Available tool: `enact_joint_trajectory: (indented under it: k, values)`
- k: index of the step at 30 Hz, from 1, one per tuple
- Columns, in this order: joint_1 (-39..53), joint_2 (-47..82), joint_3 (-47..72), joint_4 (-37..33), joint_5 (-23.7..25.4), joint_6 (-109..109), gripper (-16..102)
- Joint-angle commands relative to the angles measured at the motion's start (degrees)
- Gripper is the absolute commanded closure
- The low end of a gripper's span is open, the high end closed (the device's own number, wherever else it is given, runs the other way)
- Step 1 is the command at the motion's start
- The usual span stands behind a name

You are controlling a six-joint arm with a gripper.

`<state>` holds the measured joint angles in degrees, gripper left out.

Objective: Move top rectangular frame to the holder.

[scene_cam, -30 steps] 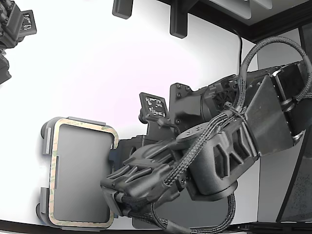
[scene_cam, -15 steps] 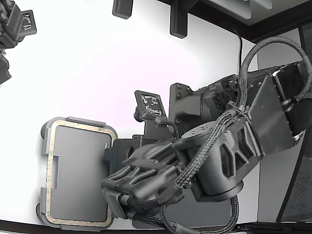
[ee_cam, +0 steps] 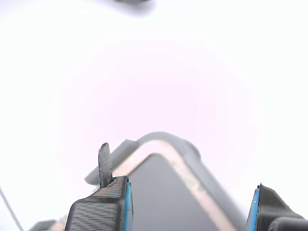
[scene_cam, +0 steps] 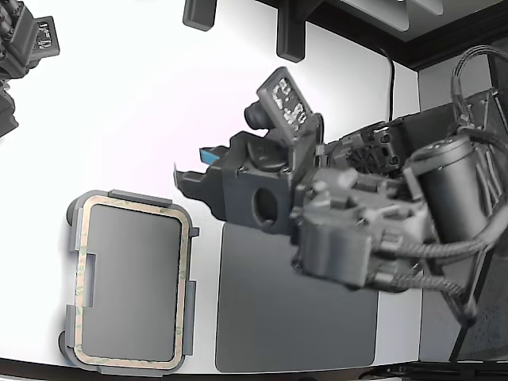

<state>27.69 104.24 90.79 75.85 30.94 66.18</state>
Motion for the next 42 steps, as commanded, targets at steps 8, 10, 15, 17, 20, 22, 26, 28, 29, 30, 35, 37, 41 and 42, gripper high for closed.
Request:
enact_joint_trajectory:
  k: [8,10,15,17,20,22,26,28,29,30,35,37,41,42]
  values:
    - [-14.8,39.9,33.2,-16.3,-13.1,-46.8,-14]
    - [-17.0,45.7,38.2,-17.8,-14.1,-51.9,-14]
    - [-20.3,59.3,50.0,-18.1,-15.8,-57.7,-14]
    - [-20.6,64.2,54.7,-19.5,-15.8,-58.4,-14]
    - [-20.7,65.1,57.6,-18.6,-15.7,-57.2,-14]
    - [-20.7,65.1,57.8,-19.2,-16.0,-57.4,-14]
    - [-22.6,64.5,58.5,-19.9,-18.9,-58.7,-14]
    - [-25.4,64.0,60.1,-20.4,-22.6,-59.1,-14]
    - [-25.6,63.8,60.0,-20.5,-22.8,-59.2,-14]
    - [-25.6,63.5,59.9,-20.5,-22.8,-59.2,-14]
    - [-25.6,65.0,60.3,-20.0,-20.7,-58.2,-14]
    - [-25.6,65.0,60.3,-20.0,-20.6,-58.2,-14]
    - [-25.6,65.0,60.3,-20.0,-20.6,-58.2,-14]
    - [-25.6,65.0,60.3,-20.0,-20.6,-58.2,-14]
